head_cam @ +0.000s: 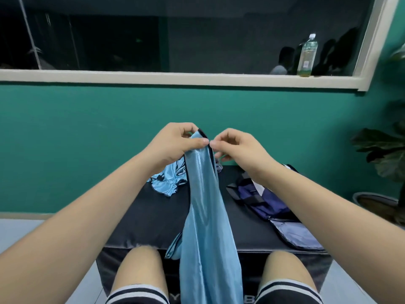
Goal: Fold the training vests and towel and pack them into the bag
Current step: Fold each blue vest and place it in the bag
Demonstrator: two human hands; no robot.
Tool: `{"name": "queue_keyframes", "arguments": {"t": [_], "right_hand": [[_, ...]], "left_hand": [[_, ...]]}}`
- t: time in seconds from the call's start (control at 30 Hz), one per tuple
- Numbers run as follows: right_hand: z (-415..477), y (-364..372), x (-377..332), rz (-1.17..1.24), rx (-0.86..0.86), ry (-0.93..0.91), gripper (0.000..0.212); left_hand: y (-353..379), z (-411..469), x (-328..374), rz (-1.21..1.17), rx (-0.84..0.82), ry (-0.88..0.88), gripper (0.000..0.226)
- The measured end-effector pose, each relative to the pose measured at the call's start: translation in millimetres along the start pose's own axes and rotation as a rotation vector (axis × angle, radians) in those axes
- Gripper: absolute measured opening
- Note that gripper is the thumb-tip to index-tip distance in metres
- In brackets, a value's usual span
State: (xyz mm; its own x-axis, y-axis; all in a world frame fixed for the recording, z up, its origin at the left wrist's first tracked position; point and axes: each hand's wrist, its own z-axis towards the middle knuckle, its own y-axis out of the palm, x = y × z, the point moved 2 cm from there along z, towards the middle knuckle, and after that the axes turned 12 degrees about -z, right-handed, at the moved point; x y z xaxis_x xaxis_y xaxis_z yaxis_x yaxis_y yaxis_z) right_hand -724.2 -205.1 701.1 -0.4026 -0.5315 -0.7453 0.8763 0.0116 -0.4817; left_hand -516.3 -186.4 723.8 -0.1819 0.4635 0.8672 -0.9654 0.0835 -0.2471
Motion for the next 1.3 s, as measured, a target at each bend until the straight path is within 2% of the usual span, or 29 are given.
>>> {"name": "queue_keyframes", "arguments": {"t": [0.07, 0.2, 0.4, 0.6, 0.7, 0.8, 0.9, 0.97, 1.13, 1.2, 1.3], "right_hand": [[-0.6, -1.2, -6.2, -0.023, 0.061, -0.025, 0.034], [0.4, 7.0, -6.1, -0.037, -0.033, 0.002, 0.04], [5.5, 0.1, -13.0, 0.147, -0.142, 0.128, 0.022], [4.7, 2.7, -7.1, 0.135, -0.293, 0.257, 0.033], [6.4, -0.4, -2.3, 0.263, -0.224, 0.287, 0.013], [11.5, -7.1, 2.7, 0.341, -0.07, 0.295, 0.026], [14.1, -17.2, 6.1, 0.34, 0.023, 0.298, 0.018], [12.9, -20.4, 5.6, 0.348, 0.01, 0.308, 0.02], [2.6, -19.8, 1.5, 0.32, -0.256, 0.359, 0.035], [4.7, -22.8, 3.2, 0.295, -0.211, 0.337, 0.034], [10.0, -30.0, 4.7, 0.307, -0.106, 0.341, 0.014]], "left_hand": [[3.0, 1.2, -0.8, -0.007, 0.031, -0.002, 0.021], [7.6, 2.1, 4.6, -0.082, 0.049, -0.032, 0.024], [6.3, 3.9, 9.8, -0.119, 0.073, -0.022, 0.019], [6.6, 4.7, 2.1, -0.198, 0.041, -0.038, 0.012], [4.2, 5.2, -0.2, -0.213, 0.039, -0.039, 0.009], [2.3, 5.9, -2.8, -0.204, 0.047, -0.022, 0.013], [2.3, 6.4, -5.7, -0.214, 0.061, 0.005, 0.014], [3.0, 7.5, -8.8, -0.22, 0.075, 0.011, 0.015], [12.3, 6.5, -14.4, -0.225, 0.063, 0.009, 0.014], [16.2, 4.3, -16.7, -0.222, 0.064, 0.005, 0.014], [22.2, -3.0, -24.6, -0.27, 0.05, -0.036, 0.018]]}}
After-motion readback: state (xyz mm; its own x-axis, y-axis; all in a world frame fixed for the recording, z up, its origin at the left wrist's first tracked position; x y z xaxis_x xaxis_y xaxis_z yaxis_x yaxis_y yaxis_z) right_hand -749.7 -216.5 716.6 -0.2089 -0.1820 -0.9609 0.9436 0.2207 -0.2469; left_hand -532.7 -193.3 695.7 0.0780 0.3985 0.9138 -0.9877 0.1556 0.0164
